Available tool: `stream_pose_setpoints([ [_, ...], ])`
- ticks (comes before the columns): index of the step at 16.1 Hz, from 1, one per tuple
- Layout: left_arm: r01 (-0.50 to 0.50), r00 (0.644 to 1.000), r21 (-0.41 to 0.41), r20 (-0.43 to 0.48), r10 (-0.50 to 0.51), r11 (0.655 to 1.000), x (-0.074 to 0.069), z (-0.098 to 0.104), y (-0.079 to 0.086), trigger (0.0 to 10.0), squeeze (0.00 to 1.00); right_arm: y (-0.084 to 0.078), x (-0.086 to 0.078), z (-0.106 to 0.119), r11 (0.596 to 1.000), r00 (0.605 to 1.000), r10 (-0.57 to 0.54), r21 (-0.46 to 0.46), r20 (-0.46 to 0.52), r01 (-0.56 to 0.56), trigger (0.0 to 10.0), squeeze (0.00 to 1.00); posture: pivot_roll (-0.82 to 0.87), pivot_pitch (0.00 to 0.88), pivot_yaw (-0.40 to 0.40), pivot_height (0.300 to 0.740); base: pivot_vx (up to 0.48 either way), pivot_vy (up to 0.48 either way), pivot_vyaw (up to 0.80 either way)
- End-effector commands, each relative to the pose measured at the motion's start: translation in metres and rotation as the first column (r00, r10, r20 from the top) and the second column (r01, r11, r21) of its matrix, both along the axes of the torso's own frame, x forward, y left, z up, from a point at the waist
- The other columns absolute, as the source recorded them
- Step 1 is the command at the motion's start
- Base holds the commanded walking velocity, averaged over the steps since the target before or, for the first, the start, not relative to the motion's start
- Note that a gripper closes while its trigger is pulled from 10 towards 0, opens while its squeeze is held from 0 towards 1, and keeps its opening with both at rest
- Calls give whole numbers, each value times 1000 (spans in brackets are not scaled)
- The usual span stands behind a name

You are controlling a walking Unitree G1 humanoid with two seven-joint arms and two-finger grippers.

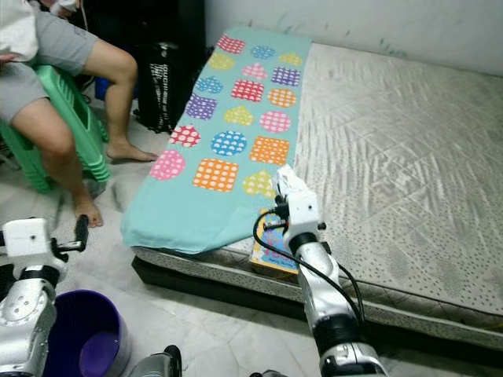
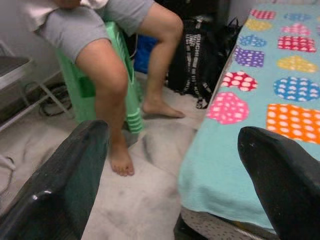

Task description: Clean up the room

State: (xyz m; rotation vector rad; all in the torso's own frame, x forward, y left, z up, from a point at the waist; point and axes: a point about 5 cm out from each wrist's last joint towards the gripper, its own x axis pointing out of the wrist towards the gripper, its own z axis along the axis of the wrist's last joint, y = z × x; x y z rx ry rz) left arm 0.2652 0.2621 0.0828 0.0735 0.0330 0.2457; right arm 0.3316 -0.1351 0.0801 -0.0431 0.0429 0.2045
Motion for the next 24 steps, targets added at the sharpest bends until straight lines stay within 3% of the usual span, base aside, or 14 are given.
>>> stream_pose_setpoints([
  [1, 12, 1000, -31, -25, -12, 999, -3, -7, -3, 10000, 0, -3, -1, 1, 1000, 1000, -12, 1, 15, 12, 10000, 0, 74, 113, -47, 740, 0, 0, 0],
  [6, 44, 999, -40, -22, -45, 998, -2, -9, -14, 10000, 0, 5, -2, 1, 999, 999, 30, -21, 18, -29, 10000, 0, 85, 127, -59, 740, 0, 0, 606],
  [11, 81, 997, -63, -10, -82, 995, -4, -9, -22, 10000, 0, 4, -3, -1, 999, 999, 39, -25, 7, -38, 10000, 0, 76, 146, -68, 740, 0, 0, 800],
  [24, 112, 994, -85, 9, -111, 990, 5, -6, -34, 10000, 0, 3, 0, 2, 996, 998, 61, -58, 11, -61, 10000, 0, 59, 134, -81, 740, 0, 0, 653],
])
